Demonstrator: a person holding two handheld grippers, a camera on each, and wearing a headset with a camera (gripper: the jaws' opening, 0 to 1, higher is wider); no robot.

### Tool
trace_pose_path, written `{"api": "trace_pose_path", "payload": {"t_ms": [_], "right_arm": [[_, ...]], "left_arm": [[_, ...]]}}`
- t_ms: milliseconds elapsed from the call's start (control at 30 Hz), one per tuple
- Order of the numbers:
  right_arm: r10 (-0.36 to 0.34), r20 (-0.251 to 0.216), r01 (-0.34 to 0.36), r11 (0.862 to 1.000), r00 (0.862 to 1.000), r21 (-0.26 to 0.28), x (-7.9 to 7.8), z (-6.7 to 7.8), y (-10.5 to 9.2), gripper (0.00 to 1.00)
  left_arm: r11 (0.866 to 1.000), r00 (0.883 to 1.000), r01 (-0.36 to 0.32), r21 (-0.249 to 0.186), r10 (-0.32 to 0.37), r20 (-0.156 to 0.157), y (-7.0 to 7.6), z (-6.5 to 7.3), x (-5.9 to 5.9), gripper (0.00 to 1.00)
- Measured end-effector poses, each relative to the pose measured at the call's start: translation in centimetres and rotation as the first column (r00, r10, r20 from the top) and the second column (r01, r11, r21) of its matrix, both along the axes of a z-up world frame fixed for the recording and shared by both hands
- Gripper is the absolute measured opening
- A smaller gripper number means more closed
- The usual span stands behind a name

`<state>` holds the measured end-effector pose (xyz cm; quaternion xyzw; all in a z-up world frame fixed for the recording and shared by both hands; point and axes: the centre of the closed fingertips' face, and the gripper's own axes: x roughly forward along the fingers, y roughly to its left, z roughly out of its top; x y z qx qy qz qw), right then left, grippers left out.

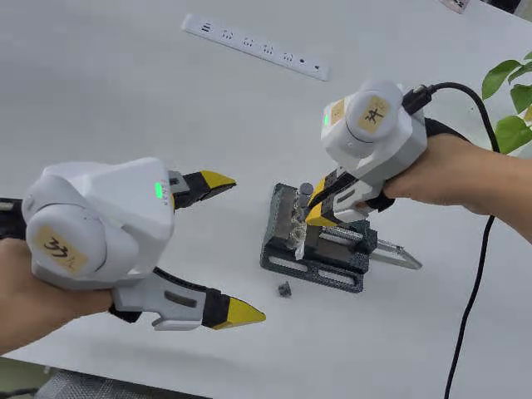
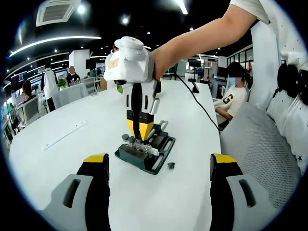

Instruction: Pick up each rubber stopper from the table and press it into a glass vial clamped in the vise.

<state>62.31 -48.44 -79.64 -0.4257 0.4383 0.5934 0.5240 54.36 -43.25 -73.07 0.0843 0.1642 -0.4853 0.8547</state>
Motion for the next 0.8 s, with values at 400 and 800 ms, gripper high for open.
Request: {"api": "trace_pose_path", "payload": {"t_ms": [400, 800], "right_arm": [[0.012, -0.006, -0.012, 1.0, 1.0, -0.027, -0.07, -0.29, 0.07, 0.05], [0.001, -0.013, -0.001, 0.998, 1.0, -0.064, -0.11, -0.37, 0.3, 0.05]], "left_arm": [[1.0, 1.0, -0.006, -0.008, 0.006, -0.002, 0.09, 0.0, -0.14, 0.85], [1.0, 1.0, -0.007, -0.015, 0.007, -0.006, 0.06, -0.01, -0.22, 0.84]]}}
